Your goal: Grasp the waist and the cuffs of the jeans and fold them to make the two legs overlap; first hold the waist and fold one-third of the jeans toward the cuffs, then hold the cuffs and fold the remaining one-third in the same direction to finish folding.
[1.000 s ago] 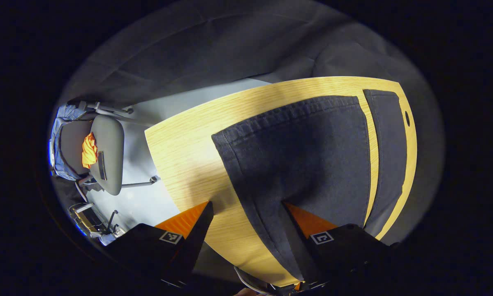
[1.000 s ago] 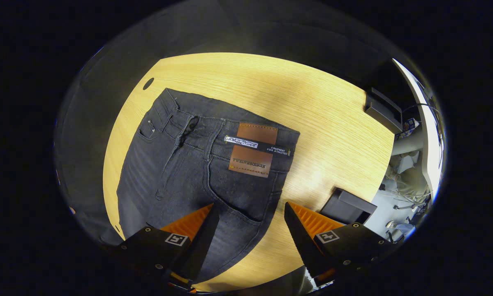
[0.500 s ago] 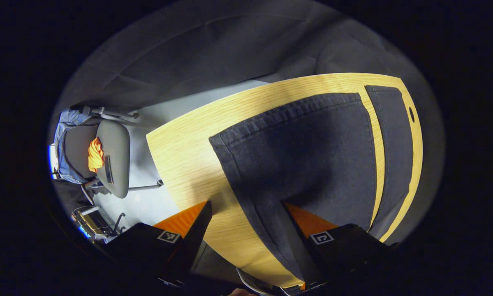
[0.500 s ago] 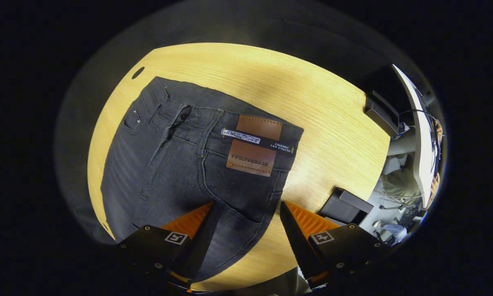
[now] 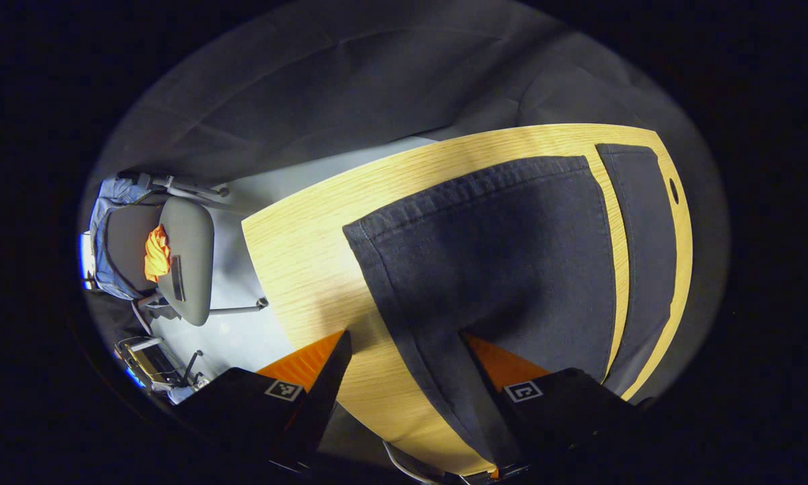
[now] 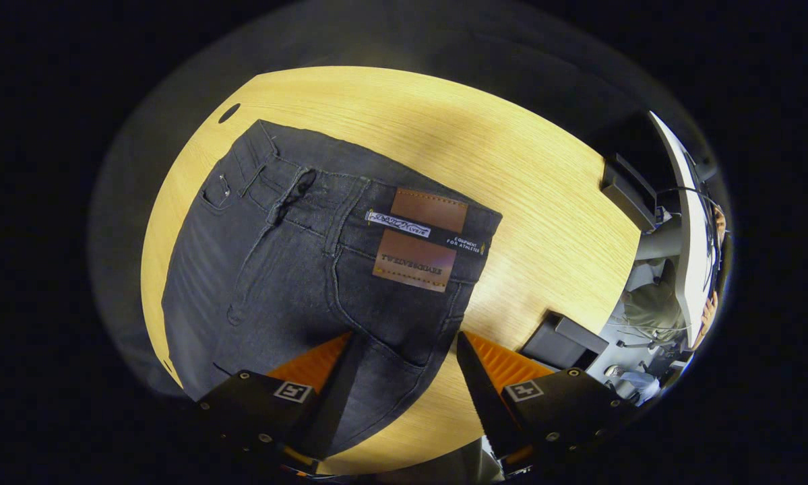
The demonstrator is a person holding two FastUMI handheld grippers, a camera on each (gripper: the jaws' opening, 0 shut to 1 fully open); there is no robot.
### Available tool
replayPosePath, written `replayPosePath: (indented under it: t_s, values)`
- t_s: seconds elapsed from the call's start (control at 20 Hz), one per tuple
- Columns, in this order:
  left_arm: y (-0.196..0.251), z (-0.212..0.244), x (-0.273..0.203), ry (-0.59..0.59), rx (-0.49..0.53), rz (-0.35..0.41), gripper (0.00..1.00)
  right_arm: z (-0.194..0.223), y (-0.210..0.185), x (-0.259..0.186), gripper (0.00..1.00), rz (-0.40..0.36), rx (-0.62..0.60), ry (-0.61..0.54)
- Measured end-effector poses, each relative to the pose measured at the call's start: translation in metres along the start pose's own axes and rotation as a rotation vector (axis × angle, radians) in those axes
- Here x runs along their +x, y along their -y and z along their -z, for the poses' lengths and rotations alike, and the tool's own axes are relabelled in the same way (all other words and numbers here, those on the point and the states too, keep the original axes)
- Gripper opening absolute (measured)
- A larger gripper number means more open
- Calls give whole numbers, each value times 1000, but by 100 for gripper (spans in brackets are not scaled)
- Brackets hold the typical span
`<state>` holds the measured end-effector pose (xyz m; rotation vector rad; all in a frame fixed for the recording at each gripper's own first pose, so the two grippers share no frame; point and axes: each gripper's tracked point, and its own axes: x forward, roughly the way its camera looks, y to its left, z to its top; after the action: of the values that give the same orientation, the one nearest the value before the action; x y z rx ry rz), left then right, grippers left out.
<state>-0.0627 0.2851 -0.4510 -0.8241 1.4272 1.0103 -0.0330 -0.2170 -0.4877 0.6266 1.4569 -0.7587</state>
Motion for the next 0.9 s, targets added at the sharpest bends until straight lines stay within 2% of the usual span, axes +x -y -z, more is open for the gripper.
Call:
replayPosePath:
  t_s: [0.05,0.1,0.15,0.2,0.25,0.3,0.35,0.45,0.5,0.6,0.65,0.8,0.9]
  values:
    - [4,-2,0,-4,10,3,90,-1,5,-1,86,8,-10,-7]
    - [10,-3,0,0,22,8,80,0,13,-1,80,22,-21,-11]
    - [18,-4,-1,12,42,22,71,-2,14,0,59,12,-7,-5]
    - [22,-6,2,35,68,27,50,-2,18,-1,39,5,24,-3]
    - [26,-7,0,47,92,18,28,-1,21,1,37,-17,76,-3]
    - [27,-8,-1,64,126,22,7,-1,20,-4,17,-52,106,-9]
    - [27,-6,-2,74,141,33,7,1,20,-1,17,-91,117,-29]
    - [31,-7,4,89,151,100,7,1,15,0,8,-161,176,-62]
    - [35,-6,2,86,144,127,1,0,15,-2,8,-178,209,-62]
    - [39,-7,-1,89,123,183,1,-4,9,-4,8,-233,248,-51]
    - [40,-7,-4,88,121,208,1,-1,8,-5,2,-244,249,-48]
    - [41,-9,-13,101,101,294,1,-9,-1,-14,1,-320,240,-21]
    - [41,-9,-19,119,141,338,1,-14,-8,-21,1,-360,247,6]
